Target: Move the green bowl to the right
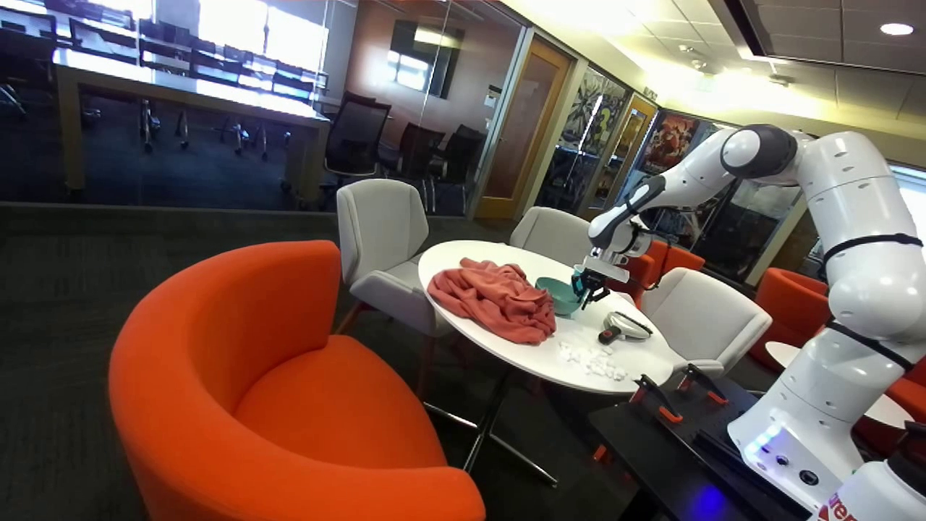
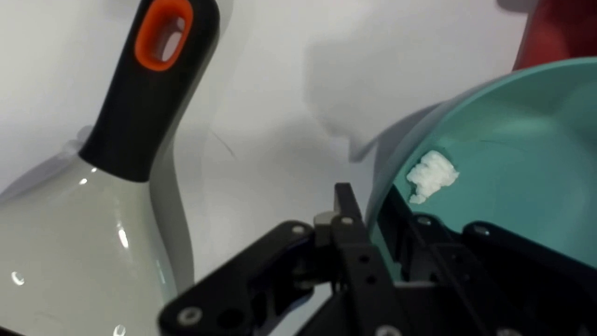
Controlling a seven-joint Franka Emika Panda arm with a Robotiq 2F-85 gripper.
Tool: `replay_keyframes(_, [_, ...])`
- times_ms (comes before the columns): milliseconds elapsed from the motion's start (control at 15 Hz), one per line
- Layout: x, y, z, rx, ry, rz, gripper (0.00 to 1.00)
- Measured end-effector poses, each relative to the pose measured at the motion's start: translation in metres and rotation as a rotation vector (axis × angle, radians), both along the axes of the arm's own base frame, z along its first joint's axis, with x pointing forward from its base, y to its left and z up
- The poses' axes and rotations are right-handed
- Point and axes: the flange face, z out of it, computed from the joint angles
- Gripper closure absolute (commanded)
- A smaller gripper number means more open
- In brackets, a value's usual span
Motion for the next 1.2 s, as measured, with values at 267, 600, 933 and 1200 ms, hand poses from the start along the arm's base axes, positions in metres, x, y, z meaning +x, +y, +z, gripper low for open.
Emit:
replay_keyframes(267, [0.004, -0.002, 0.006, -0.010, -0.025, -0.002, 0.99])
replay_keyframes(600, [-0.002, -0.006, 0.021, -0.030, -0.069, -0.014, 0.99])
replay_keyframes(933, [-0.065, -0.027, 0.063, -0.030, -0.056, -0.082, 0.99])
replay_keyframes(1200, [-0.133, -0.066, 0.100, -0.072, -0.109, -0.209, 0.99])
